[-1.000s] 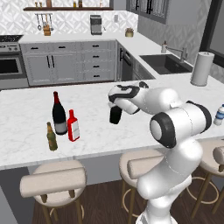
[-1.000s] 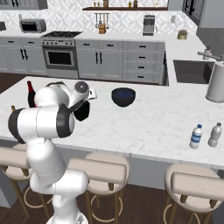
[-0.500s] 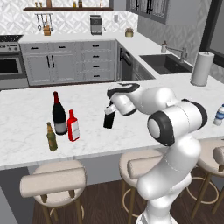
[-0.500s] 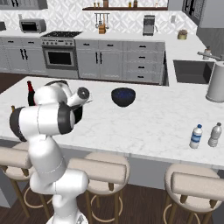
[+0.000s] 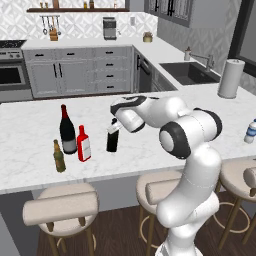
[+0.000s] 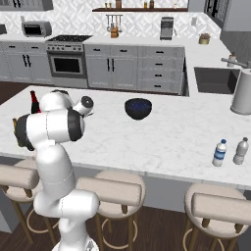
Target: Move the plastic bottles in the middle to the plastics group, and the glass bottles in the middle to the glass group.
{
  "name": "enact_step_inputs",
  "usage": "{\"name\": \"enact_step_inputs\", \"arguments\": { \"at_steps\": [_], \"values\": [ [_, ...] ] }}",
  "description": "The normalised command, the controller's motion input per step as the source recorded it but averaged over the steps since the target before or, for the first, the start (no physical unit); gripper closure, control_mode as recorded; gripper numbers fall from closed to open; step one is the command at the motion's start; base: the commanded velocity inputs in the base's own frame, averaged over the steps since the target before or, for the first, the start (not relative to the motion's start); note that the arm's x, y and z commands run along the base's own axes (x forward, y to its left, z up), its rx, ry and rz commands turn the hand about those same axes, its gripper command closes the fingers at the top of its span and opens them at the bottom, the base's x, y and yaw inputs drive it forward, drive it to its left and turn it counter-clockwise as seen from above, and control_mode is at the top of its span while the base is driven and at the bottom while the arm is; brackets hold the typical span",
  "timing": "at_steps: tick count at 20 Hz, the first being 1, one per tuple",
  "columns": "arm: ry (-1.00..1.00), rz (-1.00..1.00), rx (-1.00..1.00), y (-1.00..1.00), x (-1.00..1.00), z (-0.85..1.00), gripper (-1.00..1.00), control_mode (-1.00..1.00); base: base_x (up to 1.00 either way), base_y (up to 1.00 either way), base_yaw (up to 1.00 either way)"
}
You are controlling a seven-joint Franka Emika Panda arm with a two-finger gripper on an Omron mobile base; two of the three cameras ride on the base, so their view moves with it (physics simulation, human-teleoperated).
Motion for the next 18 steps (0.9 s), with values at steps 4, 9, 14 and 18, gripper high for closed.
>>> {"name": "enact_step_inputs", "arguments": {
  "at_steps": [4,9,14,18],
  "values": [
    [0.02,0.06,0.0,0.39,0.19,0.0,1.0,-1.0,0.0,0.0,0.0],
    [0.0,0.05,0.0,0.39,0.09,0.0,1.0,-1.0,0.0,0.0,0.0],
    [0.0,0.06,0.0,0.36,0.1,-0.12,1.0,-1.0,0.0,0.0,0.0],
    [0.0,0.01,0.0,0.05,0.08,-0.12,1.0,-1.0,0.0,0.0,0.0]
  ]
}}
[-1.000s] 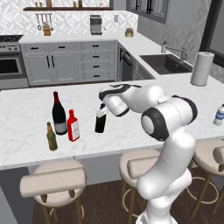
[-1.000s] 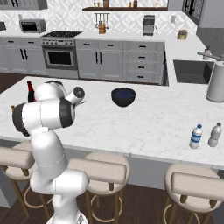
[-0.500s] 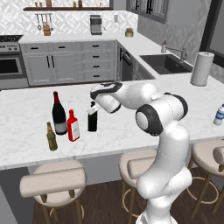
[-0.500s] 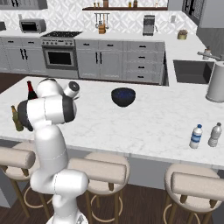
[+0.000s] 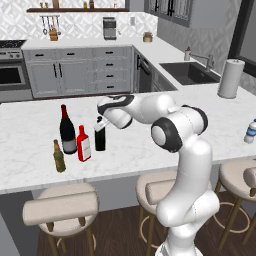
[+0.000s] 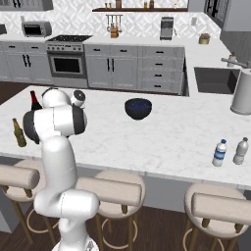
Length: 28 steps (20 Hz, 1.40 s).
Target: Move the plastic bottles in the middle to the plastics group, and the glass bottles in the middle to the glass group.
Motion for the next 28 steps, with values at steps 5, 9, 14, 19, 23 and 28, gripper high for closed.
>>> {"name": "enact_step_inputs", "arguments": {
  "at_steps": [5,9,14,19,23,28],
  "values": [
    [0.02,0.01,0.0,0.13,0.04,-0.27,1.0,-1.0,0.0,0.0,0.0],
    [0.04,0.01,0.0,0.18,0.02,-0.6,1.0,-1.0,0.0,0.0,0.0],
    [-0.01,0.0,0.0,0.01,-0.09,-0.09,1.0,-1.0,0.0,0.0,0.0],
    [-0.15,0.0,0.0,0.0,-0.22,0.0,1.0,-1.0,0.0,0.0,0.0],
    [-0.17,0.05,0.0,0.03,-0.11,0.0,1.0,-1.0,0.0,0.0,0.0],
    [-0.01,0.04,0.0,0.01,-0.12,0.0,1.0,-1.0,0.0,0.0,0.0]
  ]
}}
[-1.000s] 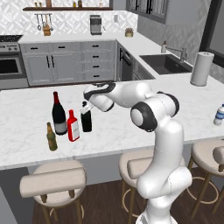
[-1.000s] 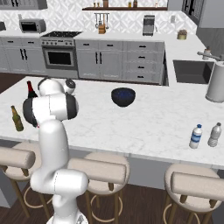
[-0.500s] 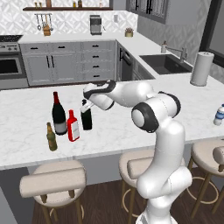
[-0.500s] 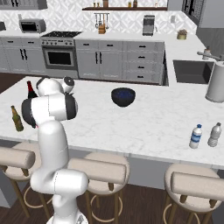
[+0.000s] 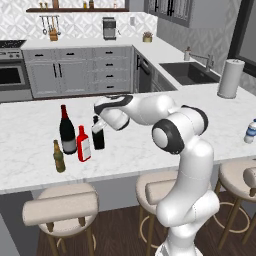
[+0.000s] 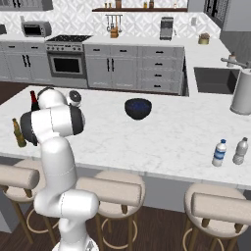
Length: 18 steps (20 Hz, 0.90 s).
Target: Move the plastic bottles in the middle to the plastics group, and the glass bottles in the middle to the glass group.
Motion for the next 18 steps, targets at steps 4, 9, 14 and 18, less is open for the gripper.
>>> {"name": "enact_step_inputs", "arguments": {
  "at_steps": [4,9,14,18],
  "values": [
    [0.0,0.0,0.0,-0.02,0.0,0.0,1.0,-1.0,0.0,0.0,0.0],
    [0.0,0.0,0.0,0.0,0.0,0.0,-1.0,-1.0,0.0,0.0,0.0],
    [0.0,0.0,0.0,0.0,0.0,0.0,-1.0,-1.0,0.0,0.0,0.0],
    [0.0,0.0,0.0,0.0,0.0,0.0,-1.0,-1.0,0.0,0.0,0.0]
  ]
}}
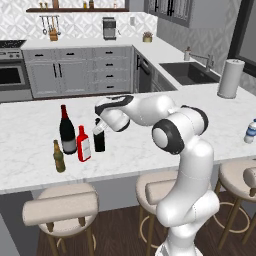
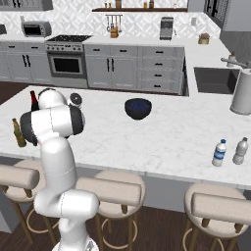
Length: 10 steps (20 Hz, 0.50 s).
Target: Move the plastic bottles in the middle to the plastics group, and the glass bottles in the middle to the glass group.
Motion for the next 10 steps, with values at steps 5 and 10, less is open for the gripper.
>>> {"name": "enact_step_inputs", "arguments": {
  "at_steps": [5,10],
  "values": [
    [0.0,0.0,0.0,0.0,0.0,0.23,-1.0,-1.0,0.0,0.0,0.0],
    [-0.01,0.0,0.04,-0.08,0.01,0.95,-1.0,-1.0,0.0,0.0,0.0]
  ]
}}
